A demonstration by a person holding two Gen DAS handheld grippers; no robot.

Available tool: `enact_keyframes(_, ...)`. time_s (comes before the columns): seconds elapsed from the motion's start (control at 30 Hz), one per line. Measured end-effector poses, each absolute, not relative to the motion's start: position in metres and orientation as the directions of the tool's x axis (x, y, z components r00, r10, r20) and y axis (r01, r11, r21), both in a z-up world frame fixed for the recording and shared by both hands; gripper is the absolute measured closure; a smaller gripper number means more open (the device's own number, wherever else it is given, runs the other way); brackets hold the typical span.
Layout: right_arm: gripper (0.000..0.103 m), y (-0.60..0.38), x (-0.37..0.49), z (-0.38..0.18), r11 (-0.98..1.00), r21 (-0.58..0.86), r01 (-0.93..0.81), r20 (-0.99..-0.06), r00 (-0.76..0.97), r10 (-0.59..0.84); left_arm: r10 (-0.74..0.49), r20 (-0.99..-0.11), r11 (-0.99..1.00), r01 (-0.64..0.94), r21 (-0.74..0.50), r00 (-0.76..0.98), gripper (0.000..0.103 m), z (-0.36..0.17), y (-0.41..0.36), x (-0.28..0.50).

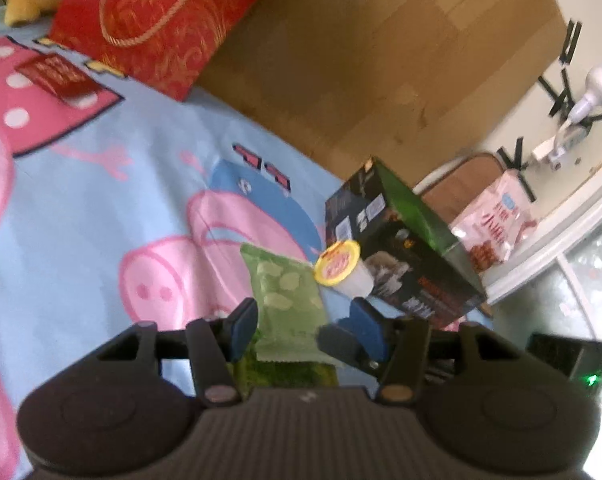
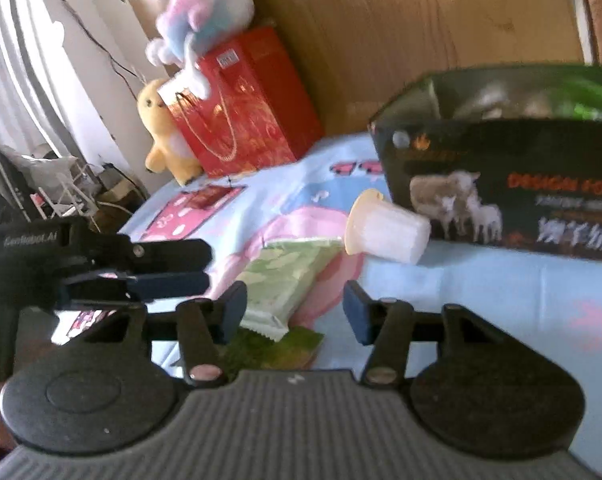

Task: Organize snacks
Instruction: 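Grasp the second pale green leaf-pattern packet with the left tool, then carry the leaf-pattern packet with the left tool into the tin box and release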

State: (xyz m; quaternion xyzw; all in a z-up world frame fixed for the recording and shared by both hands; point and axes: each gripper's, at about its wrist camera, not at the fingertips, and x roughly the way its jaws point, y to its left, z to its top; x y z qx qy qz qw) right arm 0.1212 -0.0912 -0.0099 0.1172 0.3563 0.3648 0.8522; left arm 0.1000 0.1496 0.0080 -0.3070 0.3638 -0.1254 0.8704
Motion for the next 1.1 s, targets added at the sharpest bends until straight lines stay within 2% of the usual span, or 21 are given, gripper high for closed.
enact_keyframes(0.03,0.061,-0.088,0.122,-0.012,0.697,0.468,-0.544,-0.527,0.461,0.714,-0.449,-0.563,0.779,-0.005,-0.627,0.694,0.063,0.004,0.147,0.103)
enact_keyframes(0.07,0.077,-0.086,0.121,-0.013,0.687,0.473,-0.552,-0.53,0.445,0.722,-0.451,-0.57,0.778,-0.01,-0.628,0.686,0.065,0.0,0.144,0.104)
enact_keyframes(0.27,0.084,-0.116,0.102,-0.002,0.717,0.428,-0.55,-0.524,0.496,0.692,-0.523,-0.557,0.779,0.096,-0.62,0.645,0.068,0.005,0.115,0.094)
enact_keyframes(0.47,0.085,-0.166,0.065,0.0,0.766,0.394,-0.507,-0.528,0.558,0.641,-0.581,-0.589,0.79,0.215,-0.574,0.562,0.068,0.005,0.057,0.077)
enact_keyframes(0.57,0.085,-0.185,0.056,-0.003,0.782,0.43,-0.452,-0.519,0.585,0.623,-0.592,-0.596,0.793,0.263,-0.549,0.542,0.068,0.01,0.033,0.072)
enact_keyframes(0.87,0.085,-0.207,0.064,0.029,0.794,0.426,-0.434,-0.378,0.712,0.591,-0.588,-0.546,0.805,0.364,-0.469,0.597,0.068,0.067,0.005,0.088)
enact_keyframes(1.1,0.085,-0.216,0.087,0.035,0.798,0.426,-0.426,-0.329,0.749,0.575,-0.576,-0.536,0.815,0.382,-0.436,0.617,0.068,0.083,-0.005,0.117)
